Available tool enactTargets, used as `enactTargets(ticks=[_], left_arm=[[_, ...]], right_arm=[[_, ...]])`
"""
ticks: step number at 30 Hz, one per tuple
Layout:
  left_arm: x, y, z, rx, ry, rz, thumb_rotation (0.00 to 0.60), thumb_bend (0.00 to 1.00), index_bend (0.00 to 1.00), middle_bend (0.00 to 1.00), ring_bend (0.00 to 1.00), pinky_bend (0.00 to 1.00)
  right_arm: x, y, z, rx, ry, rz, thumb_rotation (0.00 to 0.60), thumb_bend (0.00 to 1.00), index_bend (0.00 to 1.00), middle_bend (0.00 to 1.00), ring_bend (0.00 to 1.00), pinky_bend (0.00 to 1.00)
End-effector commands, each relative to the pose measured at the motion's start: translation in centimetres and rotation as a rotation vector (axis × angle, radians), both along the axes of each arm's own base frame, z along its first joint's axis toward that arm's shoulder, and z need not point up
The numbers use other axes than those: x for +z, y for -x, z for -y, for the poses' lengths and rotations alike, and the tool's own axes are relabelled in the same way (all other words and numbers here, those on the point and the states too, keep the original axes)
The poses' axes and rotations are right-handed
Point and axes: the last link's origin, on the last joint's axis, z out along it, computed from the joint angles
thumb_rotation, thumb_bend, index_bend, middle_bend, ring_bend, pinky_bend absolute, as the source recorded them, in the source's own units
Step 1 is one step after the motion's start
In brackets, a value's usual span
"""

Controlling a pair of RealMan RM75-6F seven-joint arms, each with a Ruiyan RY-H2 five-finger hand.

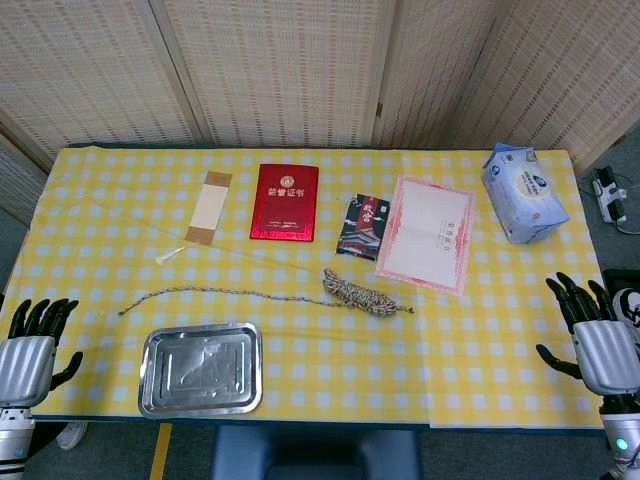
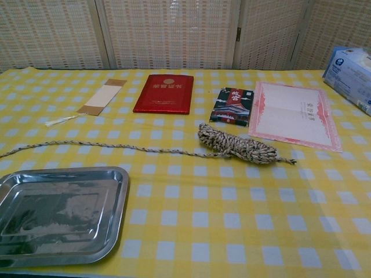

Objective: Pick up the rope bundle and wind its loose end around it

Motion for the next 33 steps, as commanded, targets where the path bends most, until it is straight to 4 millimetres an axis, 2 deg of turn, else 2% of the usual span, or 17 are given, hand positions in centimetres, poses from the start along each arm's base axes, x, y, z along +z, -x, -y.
enactTargets(ticks=[1,8,14,19,24,33], left_arm=[[0.0,0.0,0.0,-0.002,-0.004,0.002,0.6,0.36,0.17,0.17,0.11,0.01],[0.0,0.3,0.2,-0.004,-0.011,0.006,0.6,0.36,0.17,0.17,0.11,0.01],[0.0,0.3,0.2,-0.01,-0.015,0.013,0.6,0.36,0.17,0.17,0.11,0.01],[0.0,0.3,0.4,-0.016,-0.014,0.016,0.6,0.36,0.17,0.17,0.11,0.01],[0.1,0.4,0.6,-0.009,-0.015,0.021,0.6,0.36,0.17,0.17,0.11,0.01],[0.4,0.7,1.0,-0.001,-0.021,0.025,0.6,0.36,0.17,0.17,0.11,0.02]], right_arm=[[0.0,-0.1,0.0,0.001,-0.001,0.003,0.59,0.24,0.04,0.08,0.14,0.0],[-0.3,-0.3,0.1,0.005,-0.017,0.009,0.591,0.24,0.04,0.08,0.14,0.0],[-1.6,-1.1,1.1,0.022,-0.063,0.027,0.59,0.24,0.04,0.08,0.15,0.0],[-3.7,-2.5,3.0,0.033,-0.143,0.029,0.59,0.24,0.04,0.08,0.18,0.04],[-6.4,-4.7,5.4,0.056,-0.217,0.077,0.592,0.24,0.05,0.09,0.2,0.08],[-11.5,-9.3,9.3,0.093,-0.329,0.106,0.591,0.24,0.06,0.1,0.21,0.09]])
